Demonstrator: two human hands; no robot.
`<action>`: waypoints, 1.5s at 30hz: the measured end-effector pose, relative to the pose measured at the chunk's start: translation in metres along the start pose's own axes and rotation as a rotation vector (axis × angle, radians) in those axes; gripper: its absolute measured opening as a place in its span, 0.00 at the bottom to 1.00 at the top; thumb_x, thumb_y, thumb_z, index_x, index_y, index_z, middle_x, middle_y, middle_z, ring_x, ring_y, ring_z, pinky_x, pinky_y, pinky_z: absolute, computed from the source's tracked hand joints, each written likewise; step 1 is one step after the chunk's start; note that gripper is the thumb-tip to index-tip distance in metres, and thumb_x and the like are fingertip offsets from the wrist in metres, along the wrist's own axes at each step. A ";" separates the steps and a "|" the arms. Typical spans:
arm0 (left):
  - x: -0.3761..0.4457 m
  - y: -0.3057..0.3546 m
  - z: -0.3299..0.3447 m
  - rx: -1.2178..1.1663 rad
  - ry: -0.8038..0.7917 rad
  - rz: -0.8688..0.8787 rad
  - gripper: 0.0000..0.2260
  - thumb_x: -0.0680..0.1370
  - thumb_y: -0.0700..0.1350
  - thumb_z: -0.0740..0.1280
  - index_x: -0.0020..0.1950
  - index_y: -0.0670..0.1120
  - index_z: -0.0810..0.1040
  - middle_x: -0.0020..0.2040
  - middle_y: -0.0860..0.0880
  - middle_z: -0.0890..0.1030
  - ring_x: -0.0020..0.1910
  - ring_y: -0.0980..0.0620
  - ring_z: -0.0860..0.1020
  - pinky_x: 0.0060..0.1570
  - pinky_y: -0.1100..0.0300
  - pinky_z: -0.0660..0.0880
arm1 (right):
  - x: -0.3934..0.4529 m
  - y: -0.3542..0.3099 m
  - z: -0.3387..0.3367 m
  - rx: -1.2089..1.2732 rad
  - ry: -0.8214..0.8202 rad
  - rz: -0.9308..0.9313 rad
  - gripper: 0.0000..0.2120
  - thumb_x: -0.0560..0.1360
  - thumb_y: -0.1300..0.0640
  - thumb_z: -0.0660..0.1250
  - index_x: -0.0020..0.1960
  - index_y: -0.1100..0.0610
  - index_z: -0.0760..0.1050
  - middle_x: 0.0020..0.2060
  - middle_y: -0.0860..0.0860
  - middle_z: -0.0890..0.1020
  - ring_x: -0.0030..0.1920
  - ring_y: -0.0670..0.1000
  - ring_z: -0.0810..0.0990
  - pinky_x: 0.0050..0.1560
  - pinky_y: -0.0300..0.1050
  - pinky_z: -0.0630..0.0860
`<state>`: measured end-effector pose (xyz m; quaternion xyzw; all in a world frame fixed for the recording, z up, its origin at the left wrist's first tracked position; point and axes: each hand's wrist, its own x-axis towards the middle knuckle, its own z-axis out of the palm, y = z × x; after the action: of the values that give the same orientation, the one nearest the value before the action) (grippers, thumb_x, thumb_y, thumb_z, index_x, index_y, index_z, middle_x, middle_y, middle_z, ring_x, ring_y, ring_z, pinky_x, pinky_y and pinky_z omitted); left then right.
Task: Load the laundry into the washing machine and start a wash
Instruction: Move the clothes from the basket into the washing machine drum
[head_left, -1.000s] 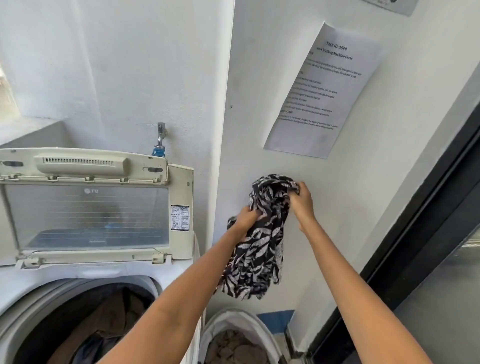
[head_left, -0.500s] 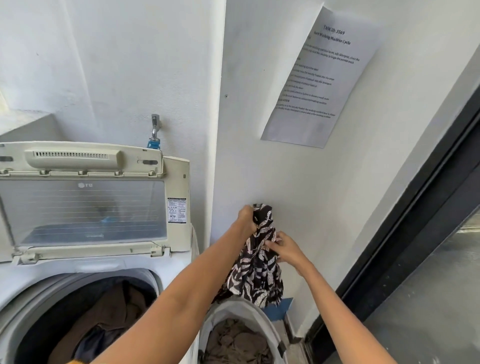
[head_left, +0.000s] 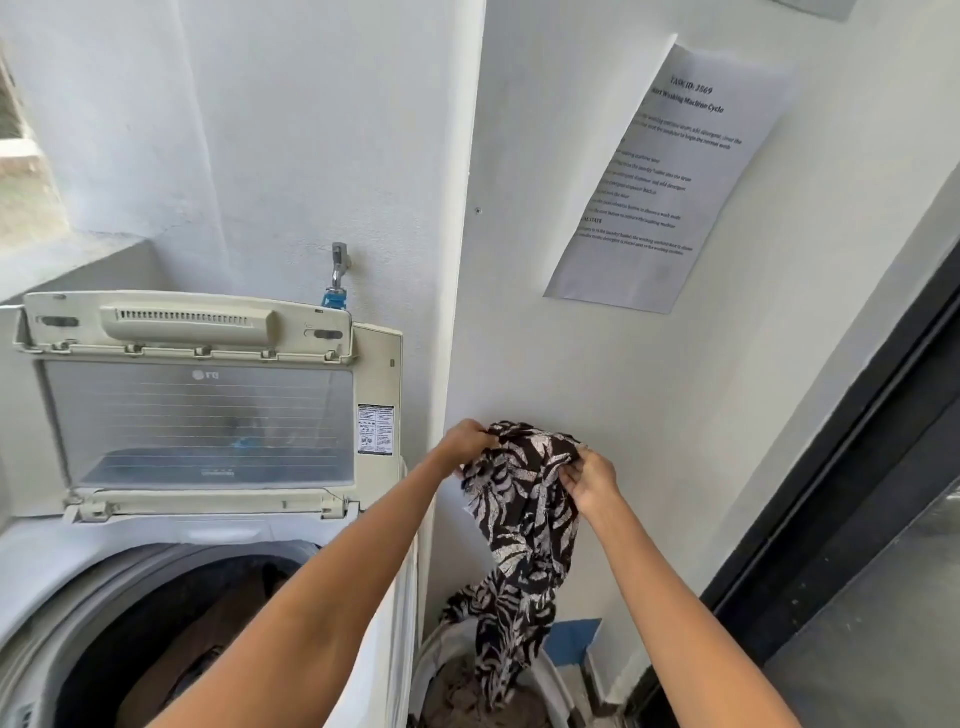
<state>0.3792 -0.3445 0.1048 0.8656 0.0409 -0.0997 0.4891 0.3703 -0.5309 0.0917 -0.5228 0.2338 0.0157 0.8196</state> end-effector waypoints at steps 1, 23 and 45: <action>0.000 0.007 -0.003 -0.068 0.056 -0.004 0.08 0.77 0.40 0.63 0.51 0.36 0.76 0.44 0.41 0.75 0.44 0.46 0.75 0.45 0.52 0.74 | 0.001 0.002 0.000 -0.021 -0.008 -0.017 0.08 0.80 0.62 0.57 0.45 0.56 0.71 0.39 0.52 0.77 0.37 0.49 0.75 0.34 0.40 0.75; -0.015 0.153 0.013 -1.188 -0.065 0.174 0.05 0.77 0.33 0.66 0.46 0.40 0.70 0.37 0.41 0.82 0.27 0.47 0.82 0.32 0.58 0.81 | -0.011 -0.016 -0.029 -0.979 0.009 -0.297 0.31 0.70 0.51 0.73 0.68 0.58 0.64 0.59 0.53 0.77 0.58 0.55 0.77 0.60 0.50 0.74; -0.022 0.154 -0.029 -0.828 -0.142 0.513 0.18 0.81 0.46 0.62 0.63 0.35 0.65 0.50 0.42 0.78 0.46 0.48 0.79 0.48 0.55 0.78 | -0.079 -0.193 0.061 -0.201 -0.281 -0.514 0.10 0.76 0.70 0.59 0.46 0.57 0.73 0.41 0.55 0.79 0.42 0.52 0.79 0.40 0.47 0.80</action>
<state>0.3870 -0.3991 0.2531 0.5715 -0.1710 -0.0103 0.8025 0.3745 -0.5478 0.3081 -0.6359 -0.0245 -0.0971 0.7652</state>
